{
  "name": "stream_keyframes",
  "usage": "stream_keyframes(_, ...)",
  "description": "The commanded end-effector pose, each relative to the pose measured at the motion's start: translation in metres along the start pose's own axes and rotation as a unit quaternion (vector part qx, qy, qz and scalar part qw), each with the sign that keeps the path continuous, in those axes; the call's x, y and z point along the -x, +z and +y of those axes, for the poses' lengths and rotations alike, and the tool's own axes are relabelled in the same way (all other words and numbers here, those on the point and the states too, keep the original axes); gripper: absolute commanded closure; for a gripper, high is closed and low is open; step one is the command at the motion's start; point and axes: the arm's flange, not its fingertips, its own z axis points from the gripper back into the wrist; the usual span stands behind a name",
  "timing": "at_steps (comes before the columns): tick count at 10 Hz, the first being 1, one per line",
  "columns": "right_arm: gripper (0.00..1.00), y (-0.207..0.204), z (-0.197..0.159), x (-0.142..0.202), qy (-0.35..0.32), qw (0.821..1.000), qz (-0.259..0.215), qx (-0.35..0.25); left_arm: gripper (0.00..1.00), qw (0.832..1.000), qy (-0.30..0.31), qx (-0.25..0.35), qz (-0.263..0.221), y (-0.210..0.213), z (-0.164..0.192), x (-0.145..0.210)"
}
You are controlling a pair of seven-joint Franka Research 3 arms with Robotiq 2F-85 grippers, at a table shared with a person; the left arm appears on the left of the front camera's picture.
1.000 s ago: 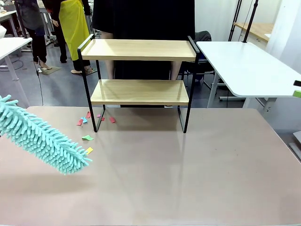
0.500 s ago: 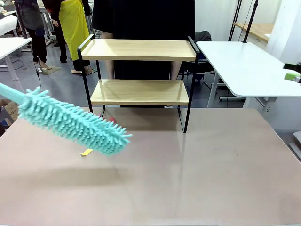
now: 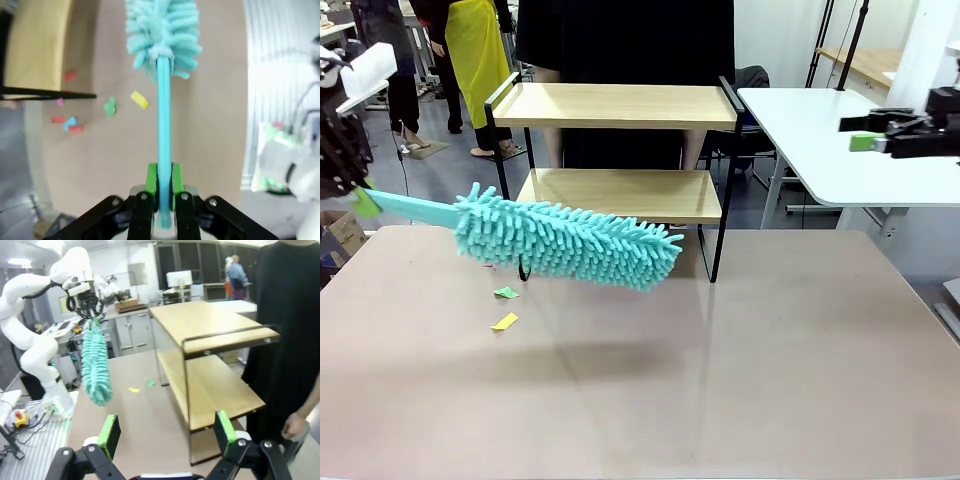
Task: Clean the shelf.
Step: Hand the Duster back to the human.
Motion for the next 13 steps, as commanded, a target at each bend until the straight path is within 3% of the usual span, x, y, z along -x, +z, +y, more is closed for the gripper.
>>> stream_keyframes(1,0.0,-0.017,0.017,-0.015,-0.026,0.999,0.007,-0.031,0.86,0.996,0.033,-0.038,-0.074,-0.02,-0.015,0.005)
stream_keyframes(5,0.0,-0.065,0.05,-0.011,-0.062,0.993,0.008,-0.102,0.86,0.982,0.013,-0.011,-0.189,-0.085,-0.022,-0.006)
stream_keyframes(7,0.0,-0.08,0.061,0.003,-0.072,0.991,0.011,-0.113,0.86,0.982,-0.007,0.001,-0.188,-0.095,-0.022,-0.011)
stream_keyframes(9,0.0,-0.069,0.069,0.009,-0.061,0.987,-0.028,-0.143,0.86,0.983,-0.007,0.009,-0.182,-0.093,-0.02,-0.012)
stream_keyframes(10,0.0,-0.087,0.05,0.017,-0.095,0.987,-0.001,-0.127,0.86,0.985,0.003,0.005,-0.171,-0.094,-0.02,-0.017)
stream_keyframes(13,0.0,-0.084,0.054,0.025,-0.098,0.986,0.001,-0.134,0.86,0.985,0.003,0.005,-0.171,-0.094,-0.02,-0.017)
